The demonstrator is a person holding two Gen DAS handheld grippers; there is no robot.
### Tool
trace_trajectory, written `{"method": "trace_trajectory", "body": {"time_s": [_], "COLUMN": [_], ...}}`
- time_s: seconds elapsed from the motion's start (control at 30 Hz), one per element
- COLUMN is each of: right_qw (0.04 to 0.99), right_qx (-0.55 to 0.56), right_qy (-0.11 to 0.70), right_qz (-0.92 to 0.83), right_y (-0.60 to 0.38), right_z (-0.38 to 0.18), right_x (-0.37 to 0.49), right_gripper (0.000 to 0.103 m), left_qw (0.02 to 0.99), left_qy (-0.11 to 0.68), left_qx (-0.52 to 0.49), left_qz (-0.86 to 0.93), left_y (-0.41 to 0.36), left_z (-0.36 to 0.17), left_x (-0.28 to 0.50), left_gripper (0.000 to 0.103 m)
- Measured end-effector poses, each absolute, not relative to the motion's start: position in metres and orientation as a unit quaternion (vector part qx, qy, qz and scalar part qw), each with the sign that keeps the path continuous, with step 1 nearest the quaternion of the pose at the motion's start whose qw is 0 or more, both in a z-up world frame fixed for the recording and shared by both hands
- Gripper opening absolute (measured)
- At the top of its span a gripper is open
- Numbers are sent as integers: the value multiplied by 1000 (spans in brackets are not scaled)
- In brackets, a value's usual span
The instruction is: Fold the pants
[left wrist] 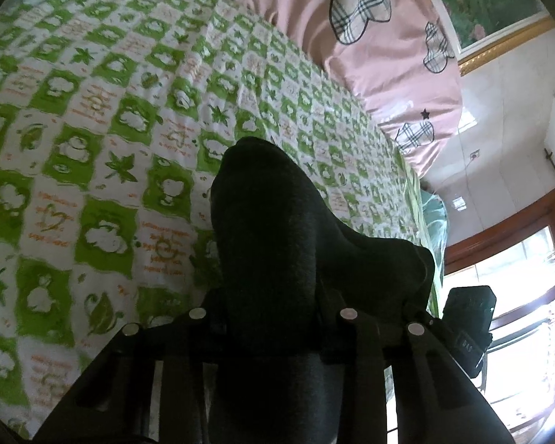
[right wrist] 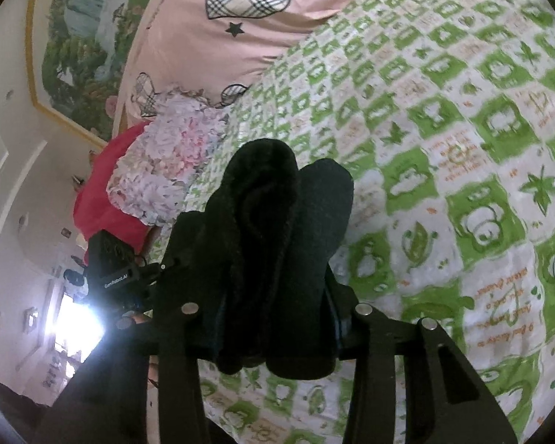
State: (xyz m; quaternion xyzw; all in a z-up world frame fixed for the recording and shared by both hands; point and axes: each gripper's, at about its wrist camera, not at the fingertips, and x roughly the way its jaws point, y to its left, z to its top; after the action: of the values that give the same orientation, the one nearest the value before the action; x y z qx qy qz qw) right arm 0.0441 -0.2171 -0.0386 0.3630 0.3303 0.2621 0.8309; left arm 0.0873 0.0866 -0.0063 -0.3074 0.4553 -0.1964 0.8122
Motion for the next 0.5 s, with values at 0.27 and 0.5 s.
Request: {"method": "trace_trajectory", "body": {"time_s": [0.27, 0.5], "right_qw": [831, 831], "right_qx": [334, 297], "right_qy": [325, 326], "right_qz": [302, 340], "right_y": [-186, -142], "right_z": [-16, 4], "right_x": [61, 96], "right_gripper": [43, 43], "left_qw": [836, 856], "left_qy": [423, 397], "left_qx": [-314, -316], "left_qz": [-154, -103], "left_y": [124, 170], "left_z": [16, 29], "left_x": [61, 51], "left_gripper": [33, 33]}}
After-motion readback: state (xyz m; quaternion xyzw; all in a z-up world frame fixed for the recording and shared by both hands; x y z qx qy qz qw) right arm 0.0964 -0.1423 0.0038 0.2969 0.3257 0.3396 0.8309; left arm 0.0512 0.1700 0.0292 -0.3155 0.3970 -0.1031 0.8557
